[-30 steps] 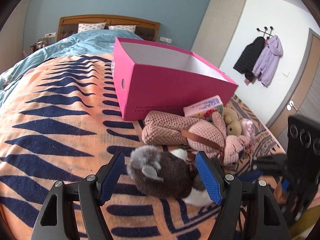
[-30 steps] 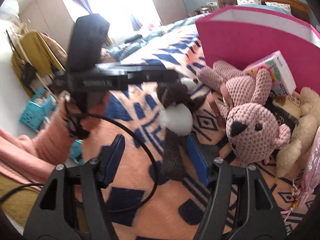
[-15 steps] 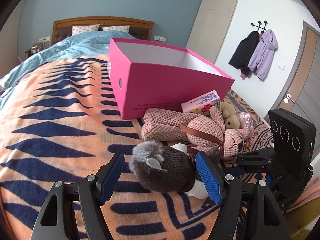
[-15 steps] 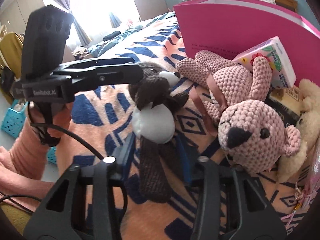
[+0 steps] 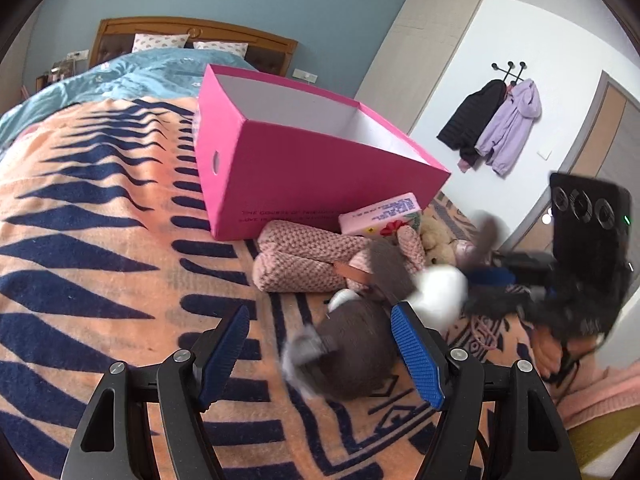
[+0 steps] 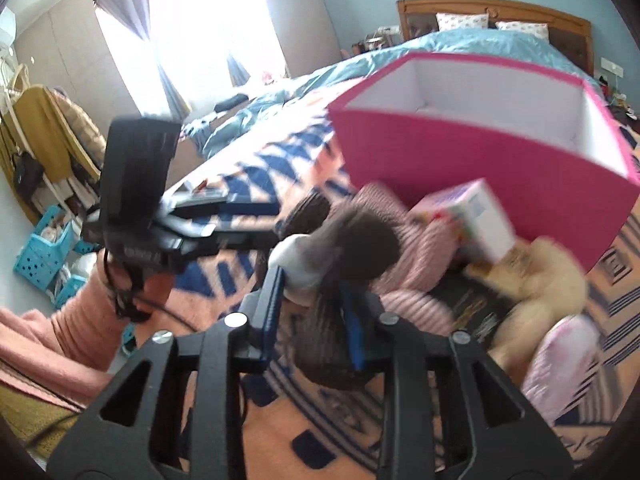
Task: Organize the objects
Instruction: 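Lift the brown knitted plush with the right gripper over the pink box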
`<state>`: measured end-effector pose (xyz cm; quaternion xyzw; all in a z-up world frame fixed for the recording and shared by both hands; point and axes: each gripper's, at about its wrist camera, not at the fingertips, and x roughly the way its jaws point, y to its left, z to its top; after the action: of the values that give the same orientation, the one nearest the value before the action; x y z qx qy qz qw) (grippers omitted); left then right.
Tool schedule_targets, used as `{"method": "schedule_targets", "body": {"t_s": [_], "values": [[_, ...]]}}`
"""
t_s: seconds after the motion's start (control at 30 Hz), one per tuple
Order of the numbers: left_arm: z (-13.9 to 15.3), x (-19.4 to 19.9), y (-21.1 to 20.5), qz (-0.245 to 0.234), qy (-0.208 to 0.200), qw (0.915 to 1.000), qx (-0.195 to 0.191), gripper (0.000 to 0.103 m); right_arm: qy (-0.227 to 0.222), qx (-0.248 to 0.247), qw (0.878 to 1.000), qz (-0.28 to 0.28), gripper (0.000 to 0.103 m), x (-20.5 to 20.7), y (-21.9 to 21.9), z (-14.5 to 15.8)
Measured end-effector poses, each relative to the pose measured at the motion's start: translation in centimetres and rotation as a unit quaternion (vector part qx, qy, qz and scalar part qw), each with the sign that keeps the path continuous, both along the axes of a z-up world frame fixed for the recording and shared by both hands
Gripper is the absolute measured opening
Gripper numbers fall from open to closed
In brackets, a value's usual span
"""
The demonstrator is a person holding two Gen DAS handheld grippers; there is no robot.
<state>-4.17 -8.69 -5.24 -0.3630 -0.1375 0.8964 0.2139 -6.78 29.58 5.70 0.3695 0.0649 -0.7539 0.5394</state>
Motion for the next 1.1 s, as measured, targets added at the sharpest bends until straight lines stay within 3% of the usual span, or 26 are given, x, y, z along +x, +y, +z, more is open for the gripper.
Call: {"method": "schedule_targets", "body": {"t_s": [0.23, 0.37, 0.47, 0.53, 0.6, 0.7, 0.87, 1.1], "values": [[-0.4, 0.2, 0.6, -0.008, -0.007, 0.9999, 0.006, 0.075, -0.059, -0.011, 0.998, -0.009, 0.020, -2.5, 1.6, -0.6], [-1.4, -0.2, 0.6, 0.005, -0.036, 0.9993, 0.002, 0.075, -0.046, -0.012, 0.999, -0.012, 0.023, -2.2, 1.3, -0.4], [-1.8, 0.2, 0.7, 0.003, -0.043, 0.9990, 0.009, 0.075, -0.044, -0.010, 0.999, -0.009, 0.041, -1.9, 1.0, -0.5], [-2.0, 0.2, 0.9, 0.003, -0.047, 0.9989, 0.010, 0.075, -0.042, -0.005, 0.999, -0.004, 0.042, -1.8, 0.5, -0.7], [-1.9, 0.2, 1.2, -0.002, -0.046, 0.9989, 0.013, 0.064, -0.037, -0.002, 0.999, -0.003, 0.041, -1.9, -0.1, -1.0], [-1.6, 0.2, 1.7, 0.002, -0.044, 0.9990, 0.004, 0.060, -0.030, -0.004, 1.000, -0.003, 0.037, -1.5, -0.5, -0.9], [0.3, 0.7, 2.2, 0.001, -0.021, 0.9998, 0.005, 0.060, -0.003, -0.011, 1.000, -0.001, 0.037, -0.8, -0.1, 0.8], [5.4, 0.3, 2.8, 0.001, 0.036, 0.9992, -0.015, 0.060, 0.021, -0.048, 0.999, 0.001, 0.037, -1.2, 1.2, 4.3]]}}
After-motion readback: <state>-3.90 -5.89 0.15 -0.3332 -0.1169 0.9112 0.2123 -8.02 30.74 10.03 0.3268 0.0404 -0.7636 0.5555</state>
